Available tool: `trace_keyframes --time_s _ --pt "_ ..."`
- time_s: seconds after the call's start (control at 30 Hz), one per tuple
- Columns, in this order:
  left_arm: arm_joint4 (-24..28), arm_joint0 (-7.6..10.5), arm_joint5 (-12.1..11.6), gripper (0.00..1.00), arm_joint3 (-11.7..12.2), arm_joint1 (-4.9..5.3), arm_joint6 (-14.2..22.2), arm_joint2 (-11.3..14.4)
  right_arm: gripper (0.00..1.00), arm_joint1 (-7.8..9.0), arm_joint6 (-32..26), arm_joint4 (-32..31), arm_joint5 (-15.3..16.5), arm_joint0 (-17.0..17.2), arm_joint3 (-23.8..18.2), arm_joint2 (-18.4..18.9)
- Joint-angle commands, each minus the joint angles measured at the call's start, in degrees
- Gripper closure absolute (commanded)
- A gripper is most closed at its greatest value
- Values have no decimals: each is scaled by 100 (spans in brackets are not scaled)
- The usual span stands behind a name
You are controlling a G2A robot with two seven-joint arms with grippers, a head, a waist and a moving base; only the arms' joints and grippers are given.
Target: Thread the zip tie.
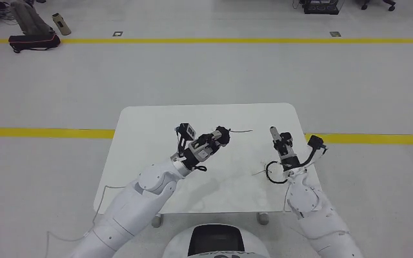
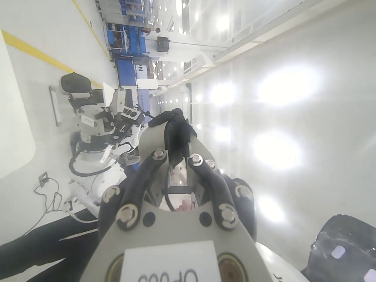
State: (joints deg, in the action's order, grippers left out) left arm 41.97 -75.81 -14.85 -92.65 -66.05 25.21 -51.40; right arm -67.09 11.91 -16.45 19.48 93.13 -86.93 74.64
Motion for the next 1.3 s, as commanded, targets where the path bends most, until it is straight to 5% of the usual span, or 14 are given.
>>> trace_keyframes --time_s 0.0,0.4,1.27 --pt "-20 9 3 100 6 -10 -16 7 0 70 -360 366 0 70 -160 107" --pt "-218 -18 -9 100 -79 -87 -253 111 0 227 -2542 2744 0 437 -838 1062" --pt "-262 -40 -17 100 -101 -96 -301 129 0 227 -2542 2744 0 437 -838 1062"
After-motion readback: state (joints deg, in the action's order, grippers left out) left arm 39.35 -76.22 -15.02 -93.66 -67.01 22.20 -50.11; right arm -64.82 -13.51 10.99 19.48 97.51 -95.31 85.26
